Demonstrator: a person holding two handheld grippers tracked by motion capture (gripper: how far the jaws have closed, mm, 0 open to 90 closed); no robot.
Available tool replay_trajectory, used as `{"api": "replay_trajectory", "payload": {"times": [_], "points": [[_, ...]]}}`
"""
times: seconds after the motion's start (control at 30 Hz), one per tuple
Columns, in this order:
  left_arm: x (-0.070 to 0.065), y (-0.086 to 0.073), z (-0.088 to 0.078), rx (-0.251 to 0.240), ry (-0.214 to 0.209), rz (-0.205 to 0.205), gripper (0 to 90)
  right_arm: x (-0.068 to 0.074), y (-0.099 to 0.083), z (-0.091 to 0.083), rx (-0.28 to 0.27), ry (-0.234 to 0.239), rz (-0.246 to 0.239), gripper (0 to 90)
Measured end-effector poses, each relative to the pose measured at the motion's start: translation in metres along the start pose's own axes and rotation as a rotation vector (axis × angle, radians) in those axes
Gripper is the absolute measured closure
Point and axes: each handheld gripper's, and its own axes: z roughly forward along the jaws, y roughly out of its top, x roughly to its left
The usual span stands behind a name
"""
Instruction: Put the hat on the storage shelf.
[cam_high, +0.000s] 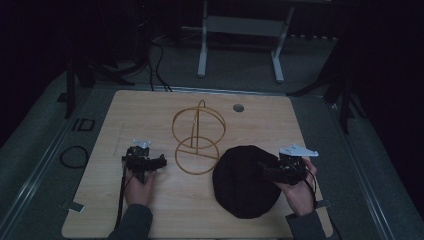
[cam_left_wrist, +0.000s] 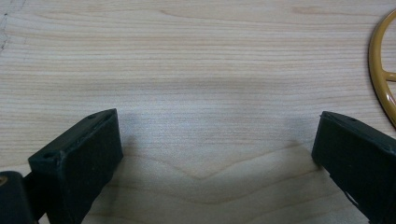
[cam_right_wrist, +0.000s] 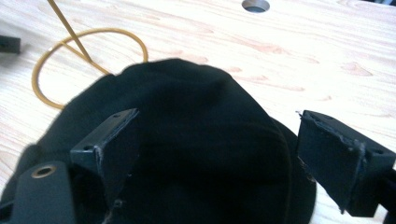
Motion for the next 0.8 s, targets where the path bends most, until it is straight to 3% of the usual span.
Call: {"api": "replay_trajectory", "payload": {"times": [0.33, 0.8], "points": [[0.0, 0.0, 0.0, 0.0, 0.0, 0.0, 1.2, 0.003, 0.008, 0.021, 0.015, 0.011, 0.029, 11.0], [0.0, 0.0, 0.0, -0.001, 0.0, -0.001, 1.2, -0.014, -0.01, 0.037, 0.105, -0.024, 0.088, 10.3]]}}
